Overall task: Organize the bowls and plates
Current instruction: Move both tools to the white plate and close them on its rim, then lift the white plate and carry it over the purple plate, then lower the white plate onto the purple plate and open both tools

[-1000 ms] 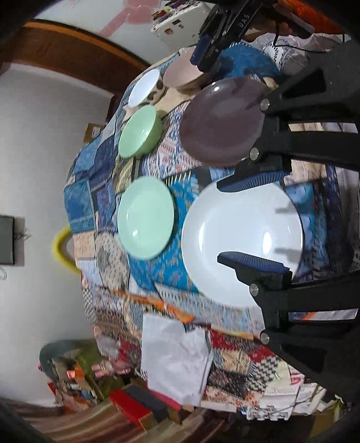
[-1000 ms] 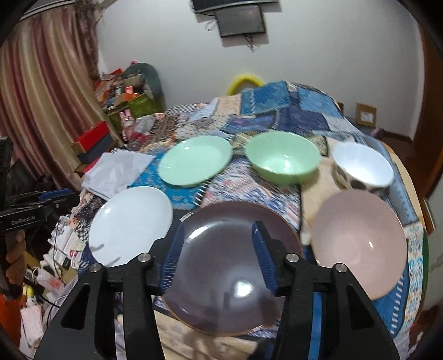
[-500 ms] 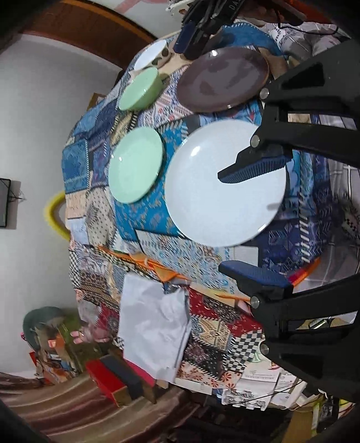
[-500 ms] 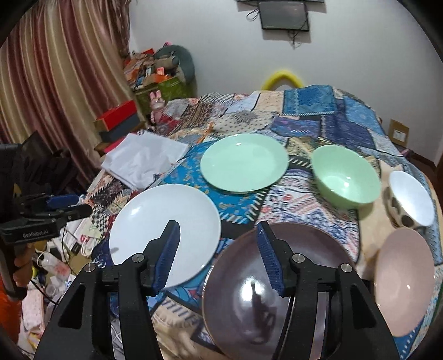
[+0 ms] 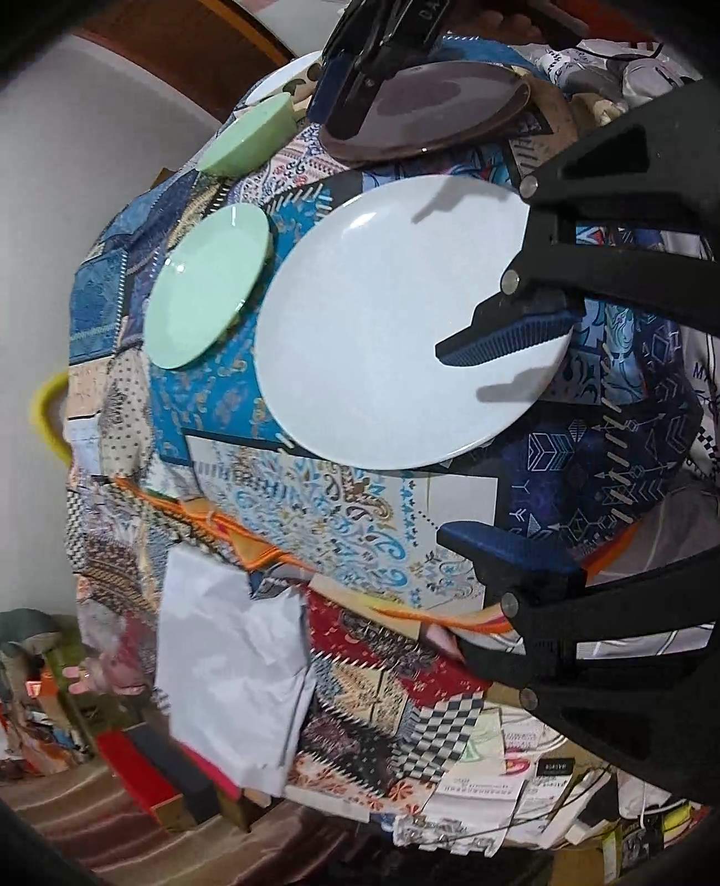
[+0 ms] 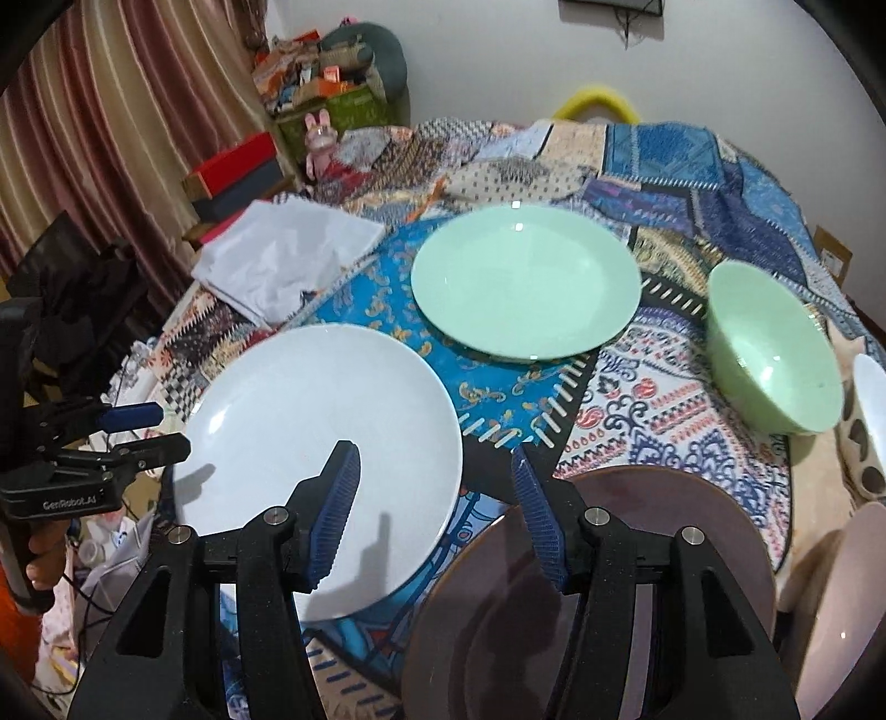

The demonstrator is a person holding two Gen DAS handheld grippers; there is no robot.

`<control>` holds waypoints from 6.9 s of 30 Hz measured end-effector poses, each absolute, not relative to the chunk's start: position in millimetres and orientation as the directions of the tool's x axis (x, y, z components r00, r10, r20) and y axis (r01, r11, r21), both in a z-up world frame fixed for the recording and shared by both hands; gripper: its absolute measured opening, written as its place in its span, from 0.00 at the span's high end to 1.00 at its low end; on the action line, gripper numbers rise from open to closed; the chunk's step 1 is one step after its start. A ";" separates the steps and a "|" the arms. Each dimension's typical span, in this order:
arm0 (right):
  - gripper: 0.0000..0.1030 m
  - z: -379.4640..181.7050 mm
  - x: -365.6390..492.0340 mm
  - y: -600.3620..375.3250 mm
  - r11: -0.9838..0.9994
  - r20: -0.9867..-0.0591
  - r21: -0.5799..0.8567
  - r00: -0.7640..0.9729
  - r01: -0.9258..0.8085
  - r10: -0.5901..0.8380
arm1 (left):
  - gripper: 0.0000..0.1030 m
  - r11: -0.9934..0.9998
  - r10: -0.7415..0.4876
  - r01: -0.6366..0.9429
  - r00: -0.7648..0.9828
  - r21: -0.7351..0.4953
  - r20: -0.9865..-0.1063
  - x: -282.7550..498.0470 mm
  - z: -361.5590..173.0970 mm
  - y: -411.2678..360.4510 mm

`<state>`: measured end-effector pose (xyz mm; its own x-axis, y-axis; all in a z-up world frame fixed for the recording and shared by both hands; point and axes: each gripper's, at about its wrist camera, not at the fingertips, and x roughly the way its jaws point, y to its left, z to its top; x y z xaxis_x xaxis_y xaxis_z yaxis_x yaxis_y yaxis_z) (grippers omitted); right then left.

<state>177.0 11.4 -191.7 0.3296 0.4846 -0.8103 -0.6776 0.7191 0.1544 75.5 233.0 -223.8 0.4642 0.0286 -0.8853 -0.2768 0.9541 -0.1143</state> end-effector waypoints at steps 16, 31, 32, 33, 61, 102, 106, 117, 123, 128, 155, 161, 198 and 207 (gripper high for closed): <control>0.71 -225.6 195.0 33.6 0.693 -0.880 0.174 0.204 -0.700 0.428 | 0.63 0.950 -0.095 -0.233 0.423 -0.209 -0.901 88.2 -253.6 229.8; 0.70 -235.7 201.7 46.9 0.677 -0.899 0.177 0.163 -0.714 0.407 | 0.66 0.943 -0.107 -0.243 0.429 -0.229 -0.897 90.8 -257.7 228.7; 0.70 -235.4 201.3 46.6 0.680 -0.898 0.174 0.169 -0.712 0.407 | 0.66 0.943 -0.103 -0.244 0.430 -0.225 -0.897 90.6 -257.6 227.6; 0.71 -234.8 200.2 46.5 0.682 -0.897 0.172 0.173 -0.711 0.407 | 0.66 0.944 -0.099 -0.244 0.431 -0.221 -0.897 90.4 -257.4 226.8; 0.74 -186.3 181.9 3.8 0.721 -0.818 0.232 0.270 -0.654 0.508 | 0.66 0.930 -0.082 -0.265 0.521 -0.253 -0.849 81.2 -210.2 218.5; 0.74 -149.4 160.9 -128.1 0.816 -0.746 0.254 0.432 -0.519 0.507 | 0.66 0.970 -0.153 -0.073 0.564 -0.234 -0.812 104.0 -158.6 106.6; 0.74 -152.2 158.9 -139.0 0.825 -0.746 0.264 0.436 -0.500 0.503 | 0.66 0.971 -0.161 -0.057 0.555 -0.230 -0.816 107.6 -159.3 96.0; 0.74 -169.8 159.0 -170.0 0.851 -0.764 0.287 0.430 -0.441 0.480 | 0.66 0.978 -0.176 -0.002 0.516 -0.207 -0.838 121.2 -169.1 64.3; 0.74 -182.9 160.3 -181.0 0.861 -0.778 0.297 0.418 -0.413 0.469 | 0.66 0.979 -0.185 0.014 0.485 -0.204 -0.855 131.7 -182.2 50.7; 0.74 -191.5 161.1 -186.5 0.873 -0.789 0.297 0.416 -0.386 0.453 | 0.66 0.979 -0.192 0.024 0.457 -0.203 -0.869 139.4 -194.7 43.2; 0.75 -209.1 159.1 -171.5 0.913 -0.821 0.187 0.453 -0.362 0.347 | 0.66 0.978 -0.188 -0.008 0.394 -0.208 -0.900 159.5 -232.2 43.4; 0.75 -210.7 157.8 -171.9 0.917 -0.816 0.186 0.465 -0.352 0.344 | 0.65 0.975 -0.196 -0.025 0.379 -0.222 -0.905 163.8 -238.2 46.2; 0.36 -128.8 175.6 -102.9 0.854 -0.680 0.145 0.576 -0.500 0.453 | 0.23 0.994 0.013 -0.085 0.699 -0.065 -0.715 131.7 -129.8 105.0; 0.28 -150.9 213.7 -69.0 0.845 -0.729 0.156 0.517 -0.512 0.448 | 0.10 0.991 0.079 -0.131 0.703 -0.020 -0.707 164.9 -130.7 143.0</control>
